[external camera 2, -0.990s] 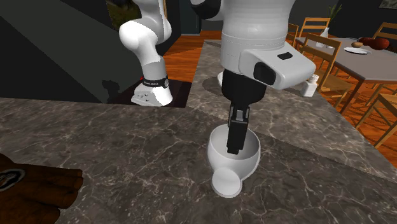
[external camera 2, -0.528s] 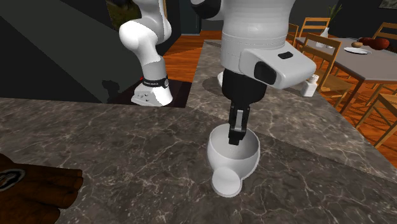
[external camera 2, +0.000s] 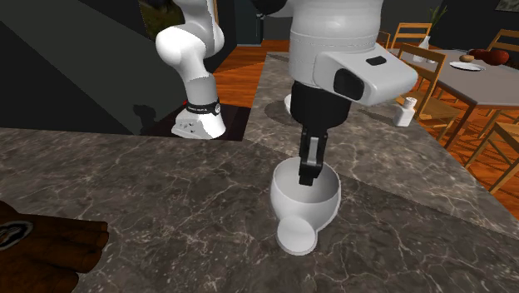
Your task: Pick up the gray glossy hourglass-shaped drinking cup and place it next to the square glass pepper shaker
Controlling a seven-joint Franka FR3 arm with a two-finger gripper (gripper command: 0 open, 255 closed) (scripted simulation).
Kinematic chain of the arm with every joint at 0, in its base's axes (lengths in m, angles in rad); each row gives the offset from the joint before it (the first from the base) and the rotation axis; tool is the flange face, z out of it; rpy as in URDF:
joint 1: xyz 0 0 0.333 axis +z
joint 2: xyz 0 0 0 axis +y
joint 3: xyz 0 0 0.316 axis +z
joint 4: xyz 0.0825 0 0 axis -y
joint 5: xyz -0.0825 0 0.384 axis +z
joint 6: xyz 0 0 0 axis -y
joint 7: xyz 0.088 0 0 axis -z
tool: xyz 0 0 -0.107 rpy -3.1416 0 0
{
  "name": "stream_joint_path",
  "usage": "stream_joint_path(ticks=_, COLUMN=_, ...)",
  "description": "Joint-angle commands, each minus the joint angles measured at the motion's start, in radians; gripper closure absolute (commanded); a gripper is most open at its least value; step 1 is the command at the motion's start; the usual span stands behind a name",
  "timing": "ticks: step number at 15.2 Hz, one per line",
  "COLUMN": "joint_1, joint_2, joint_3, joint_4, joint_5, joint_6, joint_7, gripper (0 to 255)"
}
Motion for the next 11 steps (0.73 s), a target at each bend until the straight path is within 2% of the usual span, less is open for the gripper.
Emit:
stream_joint_path(ticks=1, joint_1=0.003, joint_2=-0.013, joint_3=-0.001, joint_4=0.012, joint_5=-0.010, joint_6=-0.022, joint_7=0.008, gripper=255)
stream_joint_path(ticks=11, joint_1=0.010, joint_2=-0.071, joint_3=-0.006, joint_4=0.089, joint_5=-0.053, joint_6=-0.146, joint_7=0.041, gripper=255)
